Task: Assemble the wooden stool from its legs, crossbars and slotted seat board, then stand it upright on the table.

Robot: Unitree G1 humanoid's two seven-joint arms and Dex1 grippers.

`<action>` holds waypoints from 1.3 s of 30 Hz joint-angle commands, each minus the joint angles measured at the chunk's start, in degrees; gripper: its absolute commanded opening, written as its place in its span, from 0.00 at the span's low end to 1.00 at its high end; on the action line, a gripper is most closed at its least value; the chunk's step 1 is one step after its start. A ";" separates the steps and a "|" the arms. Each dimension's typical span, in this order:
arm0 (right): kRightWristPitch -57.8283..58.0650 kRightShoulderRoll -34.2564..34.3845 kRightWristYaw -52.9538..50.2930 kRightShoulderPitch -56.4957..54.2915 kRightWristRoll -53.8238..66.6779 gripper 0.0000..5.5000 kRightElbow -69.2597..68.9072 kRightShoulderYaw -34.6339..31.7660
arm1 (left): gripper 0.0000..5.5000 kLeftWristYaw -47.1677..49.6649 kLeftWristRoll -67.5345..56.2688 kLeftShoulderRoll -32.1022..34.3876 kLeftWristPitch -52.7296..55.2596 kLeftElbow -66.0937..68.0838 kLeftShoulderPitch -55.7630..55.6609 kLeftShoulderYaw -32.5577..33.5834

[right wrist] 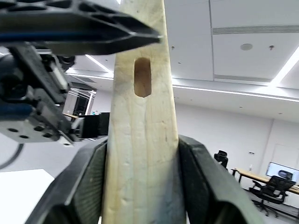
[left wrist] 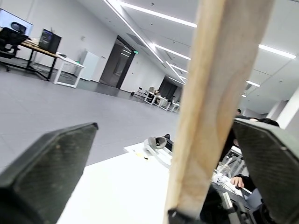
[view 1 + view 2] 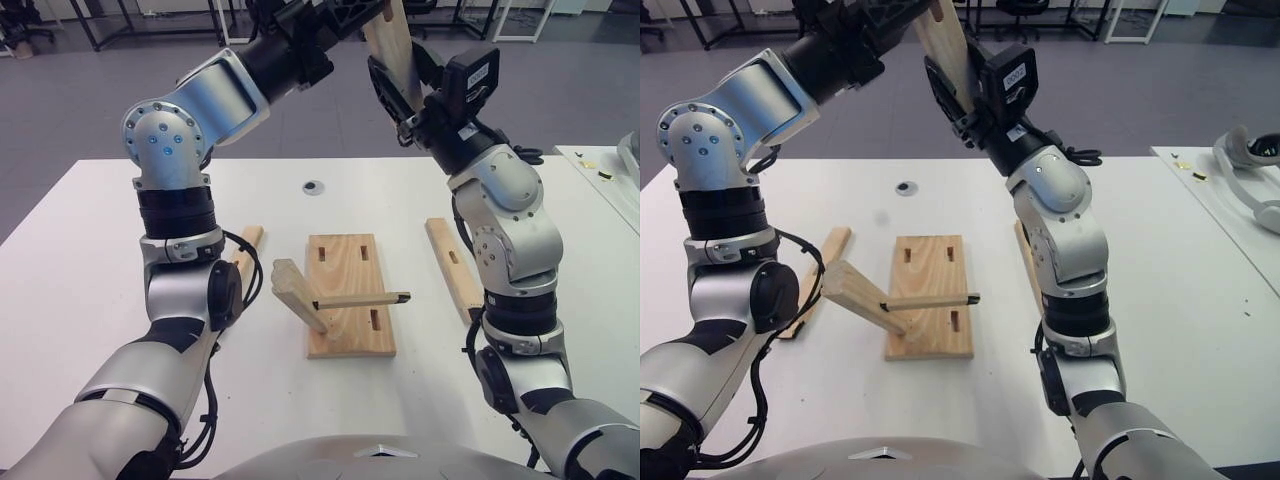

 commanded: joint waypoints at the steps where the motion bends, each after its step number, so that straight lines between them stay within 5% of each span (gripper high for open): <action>1: 0.69 0.02 0.39 -0.96 0.16 0.38 -0.62 0.18 | 0.82 -2.33 1.32 0.06 -0.20 -2.14 0.84 -1.33; 21: 1.36 -0.45 0.85 -1.04 0.35 0.38 -0.17 0.35 | 0.19 -3.55 5.19 -1.04 -2.65 -4.21 1.95 -1.74; 28: 3.78 0.07 1.34 -0.80 2.29 0.38 -0.31 0.02 | 0.19 -4.40 6.42 -1.08 -3.13 -3.88 2.88 -2.40; 32: 6.65 0.74 3.33 -0.65 7.52 0.56 -0.70 -1.37 | 0.18 -8.31 11.60 0.97 -6.15 -0.03 3.95 -3.98; 35: 11.05 -0.67 5.63 -2.91 14.58 0.67 1.85 -5.81 | 0.18 -17.52 18.20 6.21 -12.17 8.81 3.58 -5.35; 39: 18.22 -5.59 9.31 -10.90 25.59 0.68 11.02 -14.81 | 0.18 -38.31 19.94 14.26 -13.35 20.72 -1.53 -6.07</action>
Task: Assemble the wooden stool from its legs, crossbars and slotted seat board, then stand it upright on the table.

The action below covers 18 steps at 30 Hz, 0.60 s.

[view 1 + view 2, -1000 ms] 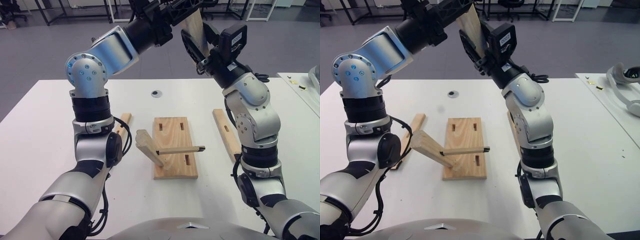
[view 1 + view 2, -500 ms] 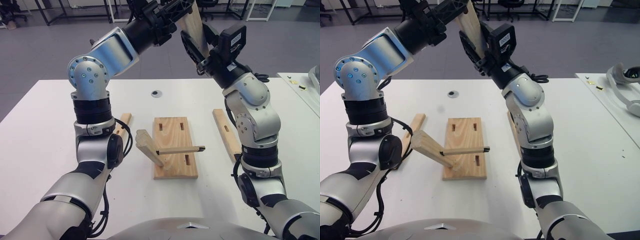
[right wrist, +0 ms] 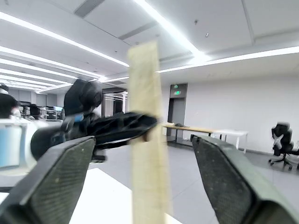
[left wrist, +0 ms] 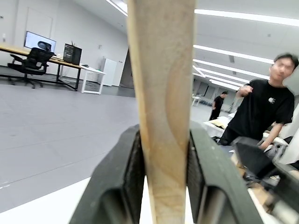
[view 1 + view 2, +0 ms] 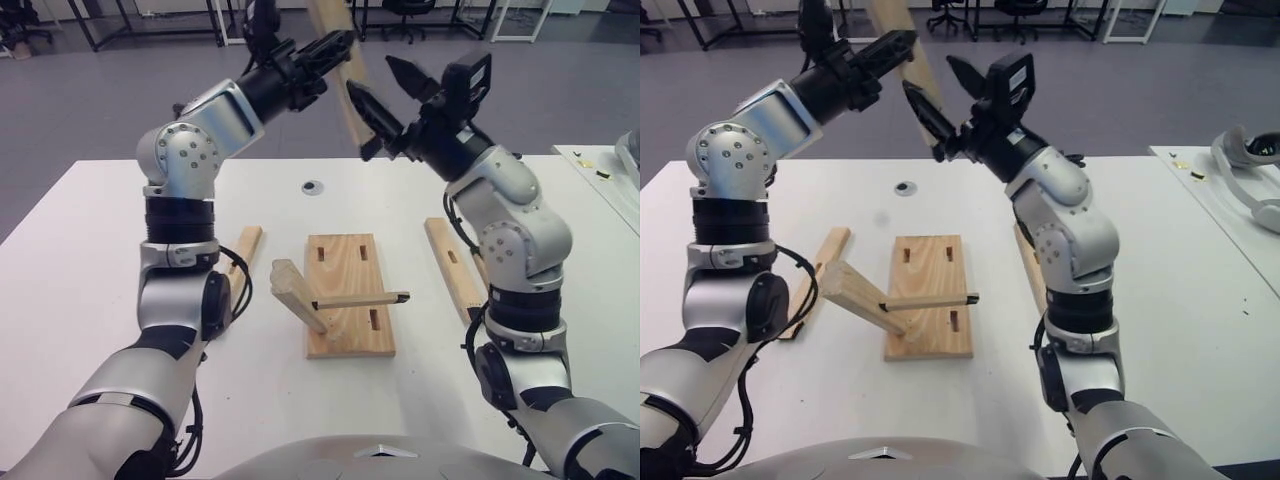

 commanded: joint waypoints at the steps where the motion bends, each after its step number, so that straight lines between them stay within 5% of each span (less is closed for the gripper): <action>1: 7.96 -4.48 2.93 -11.09 11.56 0.68 10.53 -9.20 | 0.18 -20.66 -2.06 7.16 3.42 7.16 -7.08 -0.35; 6: 21.55 -9.24 9.83 -26.58 27.15 0.68 24.78 -15.24 | 0.18 -41.53 -13.28 12.28 21.14 -1.73 -15.20 -2.42; 18: 46.19 -9.17 18.38 -37.95 47.19 0.68 36.19 -14.96 | 0.18 -44.46 -20.32 10.07 38.79 -5.78 -17.22 -4.74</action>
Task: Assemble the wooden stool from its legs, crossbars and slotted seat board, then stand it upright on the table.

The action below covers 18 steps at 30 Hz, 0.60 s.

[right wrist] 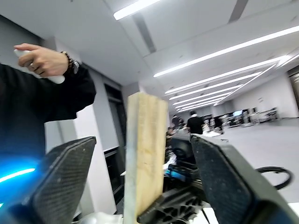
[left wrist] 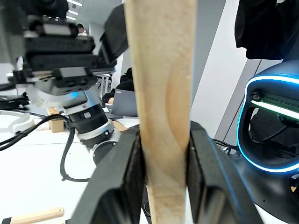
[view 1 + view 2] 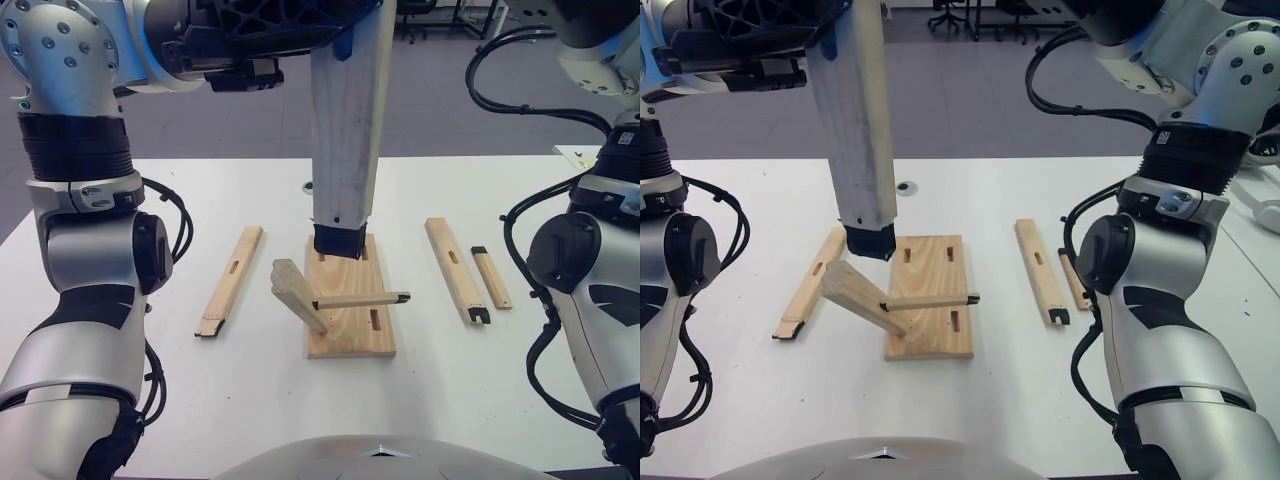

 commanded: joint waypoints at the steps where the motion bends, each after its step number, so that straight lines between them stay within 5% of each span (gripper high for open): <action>1: 2.86 2.02 -0.62 -2.64 0.92 0.68 2.49 1.65 | 0.18 -0.47 -1.55 -1.41 3.03 -0.79 -0.79 -1.14; 11: 5.91 5.51 -0.82 -3.60 6.97 0.68 2.51 1.39 | 0.18 3.07 -6.07 -6.40 10.02 -2.43 -0.53 -0.13; 18: 8.60 6.11 -3.67 -1.03 13.97 0.44 -0.44 3.18 | 0.18 5.01 -7.12 -7.39 11.54 -1.39 -0.74 0.94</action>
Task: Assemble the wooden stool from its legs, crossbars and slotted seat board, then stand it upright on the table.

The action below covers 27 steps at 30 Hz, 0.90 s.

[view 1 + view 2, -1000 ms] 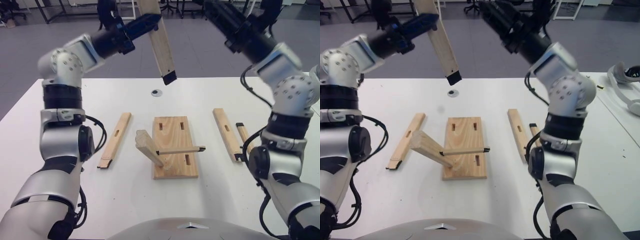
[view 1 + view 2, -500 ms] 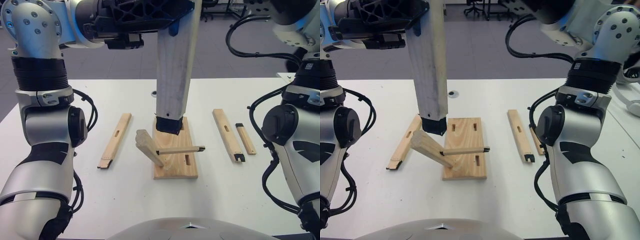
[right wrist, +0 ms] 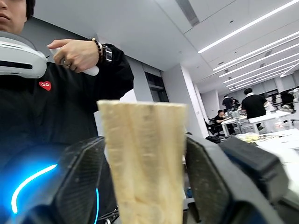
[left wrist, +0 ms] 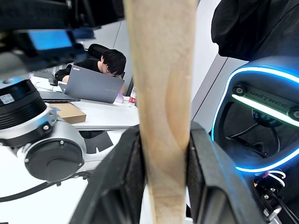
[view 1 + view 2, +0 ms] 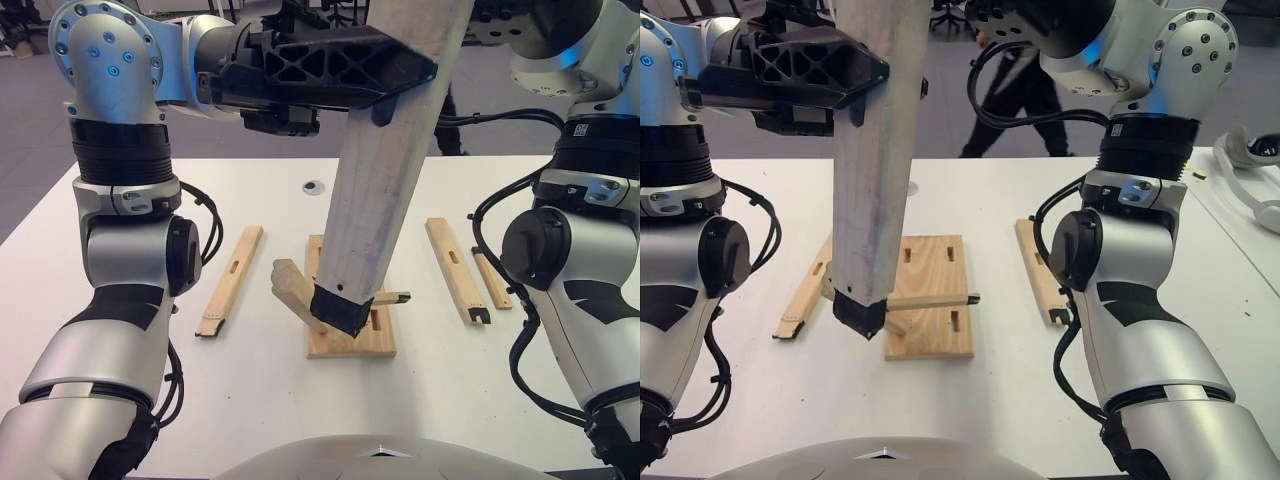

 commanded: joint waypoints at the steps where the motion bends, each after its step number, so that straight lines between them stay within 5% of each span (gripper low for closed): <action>1: 1.90 -0.23 -1.59 0.71 4.19 0.42 -1.92 1.31 | 0.18 1.10 -0.95 0.05 1.18 0.49 -0.70 0.85; 9: -0.79 -0.37 -5.99 0.97 8.82 0.40 -3.15 2.96 | 0.18 3.22 -1.27 -0.58 0.63 1.25 0.15 1.40; 11: -2.66 -0.26 -7.27 0.80 8.28 0.40 -3.40 2.86 | 0.27 5.38 -0.43 -1.35 0.48 3.92 -0.63 2.26; 15: -10.68 -1.84 -7.20 -0.22 1.49 0.39 -4.52 0.85 | 0.40 5.76 4.37 1.21 -6.91 6.34 0.10 2.59; 22: -18.73 -11.93 1.31 3.72 -20.36 0.39 -6.01 8.01 | 0.40 -2.62 19.12 12.90 -24.04 15.88 2.58 -0.33; 27: -30.61 -10.60 1.01 3.60 -35.47 0.39 5.13 9.97 | 0.40 -0.65 25.79 11.92 -34.27 11.18 7.86 -1.28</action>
